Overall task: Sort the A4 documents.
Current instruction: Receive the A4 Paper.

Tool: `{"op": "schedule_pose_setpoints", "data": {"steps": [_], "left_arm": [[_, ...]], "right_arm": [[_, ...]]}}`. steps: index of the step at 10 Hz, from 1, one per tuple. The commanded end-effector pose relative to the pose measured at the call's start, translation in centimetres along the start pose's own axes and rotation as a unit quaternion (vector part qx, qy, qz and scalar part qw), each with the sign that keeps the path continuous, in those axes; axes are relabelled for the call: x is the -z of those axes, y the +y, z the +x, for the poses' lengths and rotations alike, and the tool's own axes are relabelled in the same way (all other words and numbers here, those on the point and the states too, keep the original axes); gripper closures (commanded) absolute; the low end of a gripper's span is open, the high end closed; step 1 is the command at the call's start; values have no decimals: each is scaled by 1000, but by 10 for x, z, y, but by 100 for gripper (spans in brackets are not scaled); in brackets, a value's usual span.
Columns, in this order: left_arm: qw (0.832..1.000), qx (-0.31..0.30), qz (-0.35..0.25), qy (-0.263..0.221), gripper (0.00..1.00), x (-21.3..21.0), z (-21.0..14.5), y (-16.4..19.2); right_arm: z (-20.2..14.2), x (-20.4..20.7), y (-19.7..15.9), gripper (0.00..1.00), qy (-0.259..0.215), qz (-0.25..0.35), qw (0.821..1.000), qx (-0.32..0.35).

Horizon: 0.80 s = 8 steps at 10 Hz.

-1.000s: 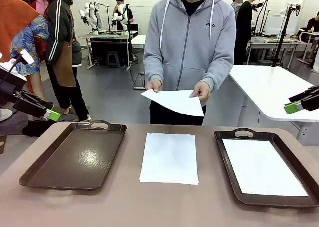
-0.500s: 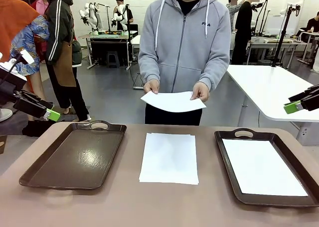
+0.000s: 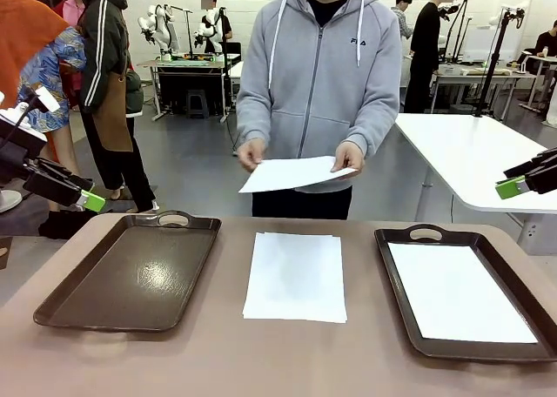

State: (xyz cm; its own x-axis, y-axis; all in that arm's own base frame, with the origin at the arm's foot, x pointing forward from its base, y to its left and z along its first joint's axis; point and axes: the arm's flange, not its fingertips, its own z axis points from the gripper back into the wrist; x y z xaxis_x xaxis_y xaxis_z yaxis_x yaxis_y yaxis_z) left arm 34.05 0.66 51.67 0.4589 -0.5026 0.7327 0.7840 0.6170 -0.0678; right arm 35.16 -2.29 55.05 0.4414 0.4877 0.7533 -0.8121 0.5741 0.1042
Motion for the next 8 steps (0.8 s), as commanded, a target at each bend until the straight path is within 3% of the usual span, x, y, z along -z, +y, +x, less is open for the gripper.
{"op": "schedule_pose_setpoints", "data": {"steps": [1,8], "left_arm": [[1000,2,-7,-8,0,0,0,1],[1000,2,-7,-8,0,0,0,1]], "right_arm": [[1,1,1,0,-2,1,1000,-3],[1,1,1,0,-2,1,1000,-3]]}}
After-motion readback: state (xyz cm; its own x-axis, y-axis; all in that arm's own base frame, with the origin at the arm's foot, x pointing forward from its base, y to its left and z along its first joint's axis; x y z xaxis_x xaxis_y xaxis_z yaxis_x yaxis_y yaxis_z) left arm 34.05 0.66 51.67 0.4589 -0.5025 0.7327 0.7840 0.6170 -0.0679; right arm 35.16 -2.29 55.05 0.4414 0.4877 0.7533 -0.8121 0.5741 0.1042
